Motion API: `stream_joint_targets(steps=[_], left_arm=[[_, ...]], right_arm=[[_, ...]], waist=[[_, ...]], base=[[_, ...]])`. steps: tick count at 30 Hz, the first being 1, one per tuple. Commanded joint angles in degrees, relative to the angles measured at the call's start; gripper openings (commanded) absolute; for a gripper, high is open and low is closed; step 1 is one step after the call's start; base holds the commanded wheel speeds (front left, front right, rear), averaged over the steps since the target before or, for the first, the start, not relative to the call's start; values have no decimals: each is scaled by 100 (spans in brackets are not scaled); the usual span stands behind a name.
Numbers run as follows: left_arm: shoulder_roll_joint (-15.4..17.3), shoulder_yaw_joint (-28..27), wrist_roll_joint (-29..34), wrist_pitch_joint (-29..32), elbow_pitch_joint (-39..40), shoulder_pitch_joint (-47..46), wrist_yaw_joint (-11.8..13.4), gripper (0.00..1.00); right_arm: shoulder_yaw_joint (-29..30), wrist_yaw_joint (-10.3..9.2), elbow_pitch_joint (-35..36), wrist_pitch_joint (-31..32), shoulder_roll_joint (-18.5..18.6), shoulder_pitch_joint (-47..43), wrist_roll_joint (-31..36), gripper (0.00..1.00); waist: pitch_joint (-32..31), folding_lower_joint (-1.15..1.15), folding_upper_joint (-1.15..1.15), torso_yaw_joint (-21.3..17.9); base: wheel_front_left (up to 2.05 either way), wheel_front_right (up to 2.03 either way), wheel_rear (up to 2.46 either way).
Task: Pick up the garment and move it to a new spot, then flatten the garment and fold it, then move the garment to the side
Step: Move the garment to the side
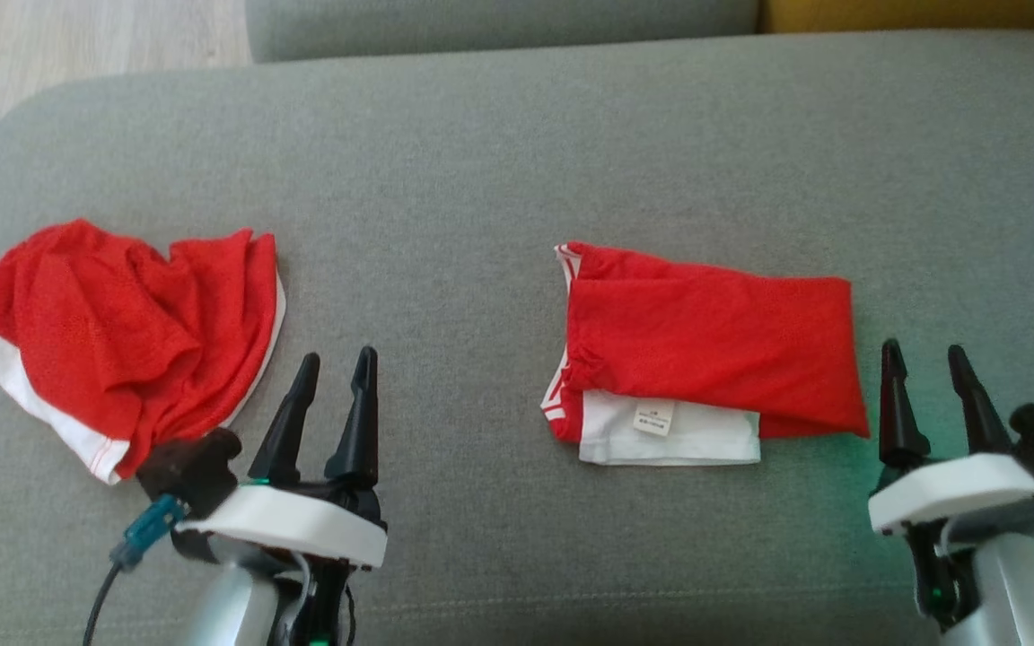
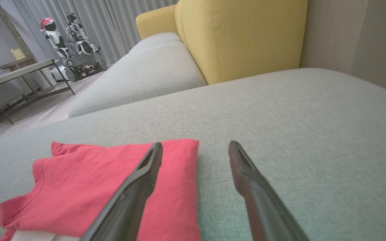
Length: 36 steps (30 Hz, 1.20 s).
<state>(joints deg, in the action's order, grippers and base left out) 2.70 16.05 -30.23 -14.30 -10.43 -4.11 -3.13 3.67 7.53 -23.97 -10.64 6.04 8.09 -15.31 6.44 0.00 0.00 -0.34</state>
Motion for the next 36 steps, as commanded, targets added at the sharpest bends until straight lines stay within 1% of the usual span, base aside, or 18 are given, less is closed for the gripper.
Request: stream_joint_targets(steps=[1,14,18,19,20,25,29,32,33,36], left_arm=[[18,-146,75,-70,203,-312,-40,100],[18,-97,94,-70,142,-558,-72,100],[18,-95,94,-70,142,-603,-76,100],[18,-94,93,-70,138,-610,-76,100],[18,-92,91,-70,132,-614,-75,100],[18,-90,30,-70,148,-624,-42,100],[18,-70,21,-70,162,-617,-38,100],[18,-88,33,-70,148,-635,-40,100],[18,-88,33,-70,148,-635,-40,100],[18,-112,95,-70,126,-728,-79,100]], right_arm=[[-105,-4,124,-1,15,316,-41,100],[0,-4,-1335,451,-120,1110,-479,100],[-132,-4,-1696,510,-146,1283,-532,100],[-192,-4,-1765,517,-149,1314,-562,39],[-233,-4,-1814,476,-137,1340,-574,0],[-522,-4,-1866,37,131,1485,-207,0],[-888,-4,-1643,-211,424,1641,306,0],[-1327,-4,-1340,-276,651,1766,716,0],[-1327,-4,-1340,-276,651,1766,716,0],[-1763,-4,-1029,-175,890,1948,885,0]], waist=[[80,0,0,38],[432,0,0,246],[488,0,0,280],[491,0,0,285],[486,0,0,290],[435,0,0,262],[391,0,0,165],[401,0,0,51],[401,0,0,51],[454,0,0,-101]], base=[[0,0,0],[0,0,0],[0,0,0],[0,0,0],[0,0,0],[0,0,0],[0,0,0],[0,0,0],[0,0,0],[0,0,0]])
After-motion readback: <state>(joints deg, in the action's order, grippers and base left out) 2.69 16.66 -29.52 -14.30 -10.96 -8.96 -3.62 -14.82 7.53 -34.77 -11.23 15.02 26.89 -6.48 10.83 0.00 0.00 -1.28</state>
